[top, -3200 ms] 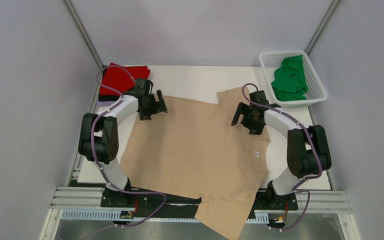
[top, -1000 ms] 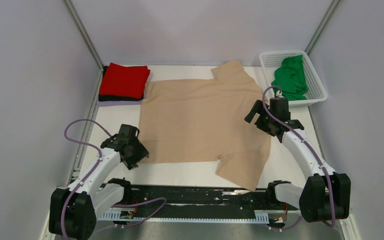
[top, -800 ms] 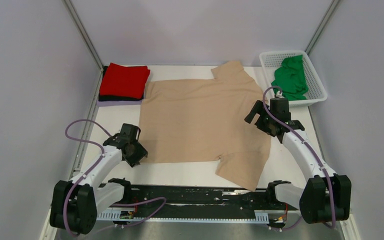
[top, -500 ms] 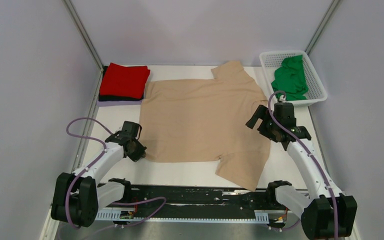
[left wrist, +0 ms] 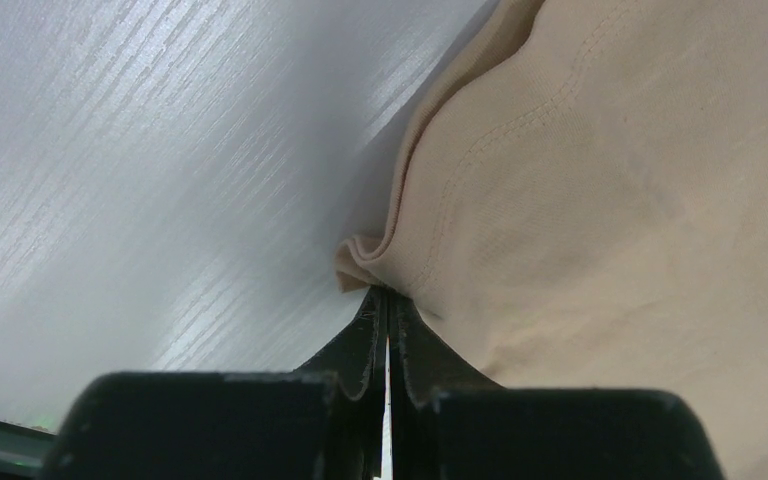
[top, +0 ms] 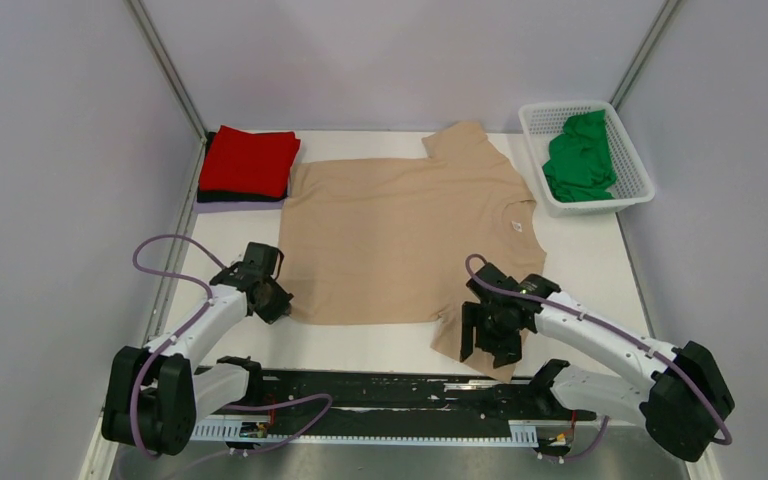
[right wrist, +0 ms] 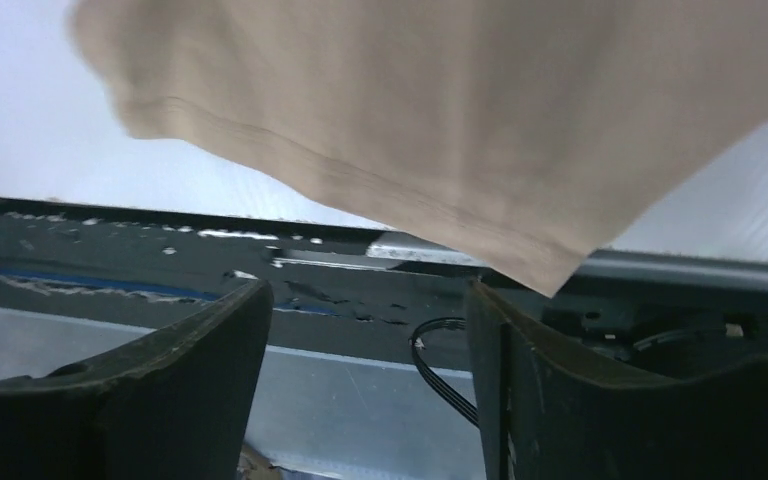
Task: Fold and stack the t-shirts
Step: Grab the side of the flattened tshirt closest away from the robot with both arms, then fold the flattened tshirt in 1/3 of the way
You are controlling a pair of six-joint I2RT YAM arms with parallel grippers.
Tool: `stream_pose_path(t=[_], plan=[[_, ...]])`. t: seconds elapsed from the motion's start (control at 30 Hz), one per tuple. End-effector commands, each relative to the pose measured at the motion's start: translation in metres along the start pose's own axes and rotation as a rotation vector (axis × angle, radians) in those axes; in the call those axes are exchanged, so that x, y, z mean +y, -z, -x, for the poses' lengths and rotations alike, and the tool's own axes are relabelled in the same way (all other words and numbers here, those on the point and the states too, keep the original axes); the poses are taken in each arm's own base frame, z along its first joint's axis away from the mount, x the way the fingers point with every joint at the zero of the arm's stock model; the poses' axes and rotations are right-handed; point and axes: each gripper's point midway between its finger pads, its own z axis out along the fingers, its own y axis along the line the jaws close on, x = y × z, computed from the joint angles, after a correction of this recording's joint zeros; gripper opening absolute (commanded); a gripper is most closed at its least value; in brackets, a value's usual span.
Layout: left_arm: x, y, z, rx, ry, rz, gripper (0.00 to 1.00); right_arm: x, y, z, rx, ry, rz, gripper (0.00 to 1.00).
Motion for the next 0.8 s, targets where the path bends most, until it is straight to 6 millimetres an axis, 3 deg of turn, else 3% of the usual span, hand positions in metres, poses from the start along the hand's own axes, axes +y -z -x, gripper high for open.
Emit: stream_pose_path(t=[0.0,0.23,0.37,0.47,0.63,0.77], plan=[[-0.003,0.007,0.009,-0.041,-0.019,-0.009,0.0,-0.018,-0.01,-0.023,0.042,-0.185,-0.08,0.65],[0.0,0.01,0.009,-0.045,-0.022,-0.008,0.0,-0.014,-0.041,-0.023,0.027,-0.27,-0.016,0.58],[0.0,0.01,0.007,-0.042,-0.02,-0.01,0.0,-0.025,-0.05,-0.01,-0.056,-0.319,-0.07,0.46],[0.0,0.01,0.006,-0.035,-0.02,-0.014,0.0,-0.03,-0.049,0.002,-0.123,-0.334,-0.095,0.34],[0.002,0.015,0.005,-0.036,-0.019,-0.017,0.0,-0.021,-0.037,0.018,-0.203,-0.332,-0.039,0.0],[0.003,0.021,0.004,-0.038,-0.022,-0.025,0.0,-0.017,-0.022,0.021,-0.237,-0.311,-0.003,0.0]])
